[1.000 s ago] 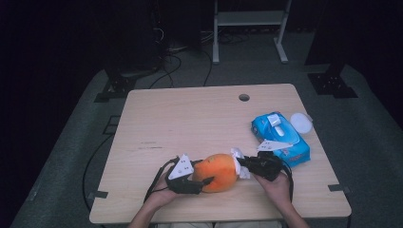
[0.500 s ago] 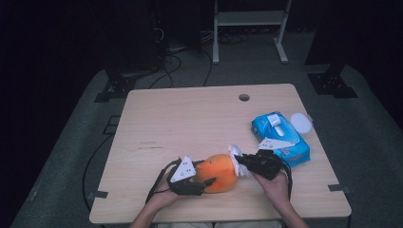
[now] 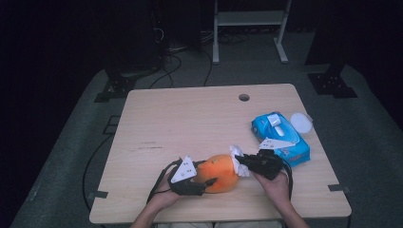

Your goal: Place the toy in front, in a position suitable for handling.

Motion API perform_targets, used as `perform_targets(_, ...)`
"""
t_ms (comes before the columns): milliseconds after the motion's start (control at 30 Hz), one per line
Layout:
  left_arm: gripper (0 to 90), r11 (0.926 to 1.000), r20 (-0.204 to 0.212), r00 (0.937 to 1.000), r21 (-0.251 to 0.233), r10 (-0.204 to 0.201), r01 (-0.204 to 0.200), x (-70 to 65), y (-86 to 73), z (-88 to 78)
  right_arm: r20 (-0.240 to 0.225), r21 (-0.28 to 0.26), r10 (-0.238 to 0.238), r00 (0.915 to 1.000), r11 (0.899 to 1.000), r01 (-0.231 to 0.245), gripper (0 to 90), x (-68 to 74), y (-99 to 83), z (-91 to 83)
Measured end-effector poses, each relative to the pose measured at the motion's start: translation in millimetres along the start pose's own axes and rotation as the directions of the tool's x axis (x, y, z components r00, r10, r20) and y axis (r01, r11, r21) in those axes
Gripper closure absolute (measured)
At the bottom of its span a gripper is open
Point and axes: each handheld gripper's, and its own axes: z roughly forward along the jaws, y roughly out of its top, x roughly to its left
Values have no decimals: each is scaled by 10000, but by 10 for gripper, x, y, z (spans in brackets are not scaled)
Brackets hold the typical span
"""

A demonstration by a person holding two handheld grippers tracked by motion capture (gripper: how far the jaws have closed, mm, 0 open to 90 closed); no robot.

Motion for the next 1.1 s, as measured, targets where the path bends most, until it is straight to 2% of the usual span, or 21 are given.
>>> perform_targets(67, 362, 9998, -38, 9999, -148, -140, 140, 2, 38, -16, -59, -173, -238, 9997, 9996, 237, 818, 74, 46, -16)
perform_targets(133, 369, 9996, -240, 9997, -275, -53, 46, -22, 84, -22, -200, -465, -523, 9984, 9976, 513, 818, 168, 96, -47)
perform_targets(233, 376, 9994, -242, 9997, -352, -26, 17, -68, 130, -8, -661, -942, -997, 9928, 9912, 932, 817, 307, 157, -97)
perform_targets(300, 377, 9994, -261, 9996, -356, -44, 35, -84, 144, -10, -399, -920, -1409, 9892, 9863, 1368, 817, 377, 174, -110)
perform_targets(333, 379, 9990, -151, 9998, -420, -144, 138, -77, 152, -23, -342, -871, -1421, 9893, 9865, 1387, 817, 365, 169, -111)
perform_targets(433, 378, 9958, 241, 9981, -708, -569, 585, -53, 168, -59, -231, -587, -918, 9955, 9942, 903, 817, 234, 109, -79)
perform_targets(467, 376, 9940, 320, 9970, -822, -704, 728, -46, 163, -64, -328, -536, -626, 9975, 9967, 608, 817, 196, 82, -61)
perform_targets(500, 376, 9927, 344, 9961, -868, -813, 840, -45, 156, -62, -404, -558, -545, 9977, 9971, 522, 817, 196, 74, -53)
perform_targets(567, 379, 9948, 197, 9972, -708, -723, 735, -51, 144, -43, -335, -619, -769, 9965, 9953, 747, 817, 254, 97, -55)
perform_targets(667, 382, 9951, 162, 9976, -714, -677, 687, -72, 169, -22, -699, -971, -1232, 9899, 9885, 1161, 817, 397, 160, -81)
perform_targets(733, 381, 9961, 101, 9985, -692, -535, 541, -94, 185, -22, -553, -988, -1691, 9841, 9817, 1631, 817, 497, 174, -81)
perform_targets(767, 378, 9974, 118, 9990, -577, -427, 433, -97, 177, -17, -460, -954, -1795, 9827, 9800, 1746, 817, 511, 168, -75)
perform_targets(800, 371, 9975, 159, 9990, -562, -425, 433, -97, 165, -11, -529, -839, -1717, 9837, 9824, 1670, 817, 484, 153, -62)
perform_targets(867, 314, 9977, 404, 9979, -449, -499, 517, -79, 141, 17, -534, -662, -1530, 9868, 9866, 1494, 818, 431, 116, -36)
perform_targets(900, 248, 9975, 473, 9974, -428, -540, 560, -70, 131, 28, -432, -501, -1544, 9871, 9871, 1522, 818, 403, 92, -14)
perform_targets(1000, 137, 9957, 401, 9960, -435, -799, 816, -25, 93, 49, -354, -352, -1391, 9896, 9898, 1379, 818, 343, 61, 7)
perform_targets(1100, 81, 9908, 396, 9913, -445, -1259, 1276, 34, 57, 54, -170, -257, -1425, 9897, 9895, 1420, 819, 308, 55, 1)
